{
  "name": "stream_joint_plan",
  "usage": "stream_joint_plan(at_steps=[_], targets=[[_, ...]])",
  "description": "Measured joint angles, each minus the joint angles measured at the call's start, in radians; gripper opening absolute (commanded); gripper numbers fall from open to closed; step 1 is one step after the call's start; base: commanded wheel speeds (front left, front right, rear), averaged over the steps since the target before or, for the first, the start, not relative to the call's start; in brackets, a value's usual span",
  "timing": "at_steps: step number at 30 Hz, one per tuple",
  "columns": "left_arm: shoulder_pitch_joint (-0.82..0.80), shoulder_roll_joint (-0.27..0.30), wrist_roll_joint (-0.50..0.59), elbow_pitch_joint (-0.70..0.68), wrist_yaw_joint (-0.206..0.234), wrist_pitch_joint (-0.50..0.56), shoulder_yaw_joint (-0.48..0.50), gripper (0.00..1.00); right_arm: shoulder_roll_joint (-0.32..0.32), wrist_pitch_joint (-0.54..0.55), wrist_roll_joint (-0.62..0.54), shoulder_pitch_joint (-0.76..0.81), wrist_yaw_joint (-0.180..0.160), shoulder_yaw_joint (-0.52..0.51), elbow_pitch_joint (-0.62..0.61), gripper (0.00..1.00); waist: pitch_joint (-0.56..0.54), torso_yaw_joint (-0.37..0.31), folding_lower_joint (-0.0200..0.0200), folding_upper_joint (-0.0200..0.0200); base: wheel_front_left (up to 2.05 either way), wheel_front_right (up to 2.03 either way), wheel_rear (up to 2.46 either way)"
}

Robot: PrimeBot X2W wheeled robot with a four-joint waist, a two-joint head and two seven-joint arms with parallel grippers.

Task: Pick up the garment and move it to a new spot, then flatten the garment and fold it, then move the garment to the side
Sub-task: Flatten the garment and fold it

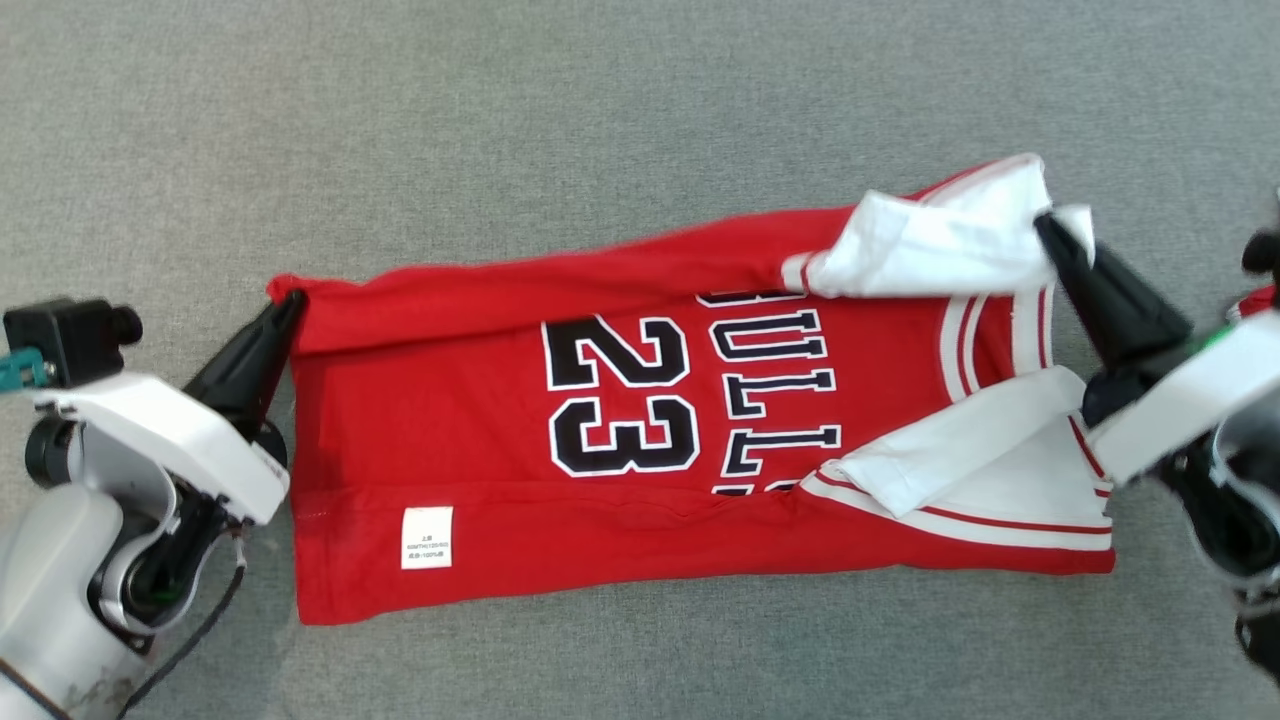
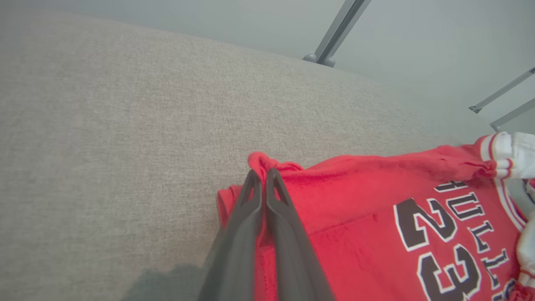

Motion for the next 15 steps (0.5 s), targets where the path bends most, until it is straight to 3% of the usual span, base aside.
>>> stream_joint_plan(at_steps=[9, 11, 12, 13, 14, 15], targets=[[0.12, 0.023, -0.066, -0.054, 0.043, 0.012, 0.012, 0.0, 0.147, 0.08, -0.069, 0.285, 0.0, -0.159, -0.115, 0.0, -0.017, -0.019, 0.0, 0.0, 0.0, 0.0, 0.0], [0.131, 0.019, -0.082, -0.048, 0.043, 0.021, 0.011, 0.21, 0.174, 0.099, -0.086, 0.309, 0.0, -0.173, -0.117, 0.0, -0.015, -0.023, 0.0, 0.0, 0.0, 0.0, 0.0], [0.135, 0.017, -0.085, -0.044, 0.045, 0.025, 0.009, 0.21, 0.192, 0.103, -0.089, 0.316, 0.0, -0.176, -0.116, 0.16, -0.014, -0.024, 0.0, 0.0, 0.0, 0.0, 0.0], [0.137, 0.016, -0.086, -0.039, 0.049, 0.025, 0.007, 1.0, 0.208, 0.104, -0.097, 0.32, 0.0, -0.182, -0.115, 0.54, -0.014, -0.025, 0.0, 0.0, 0.0, 0.0, 0.0], [0.138, 0.015, -0.085, -0.035, 0.052, 0.021, 0.008, 1.0, 0.215, 0.105, -0.11, 0.324, 0.0, -0.191, -0.112, 1.0, -0.014, -0.025, 0.0, 0.0, 0.0, 0.0, 0.0], [0.138, 0.012, -0.085, -0.03, 0.06, 0.007, 0.013, 1.0, 0.223, 0.105, -0.121, 0.33, 0.0, -0.202, -0.11, 1.0, -0.014, -0.025, 0.0, 0.0, 0.0, 0.0, 0.0]])
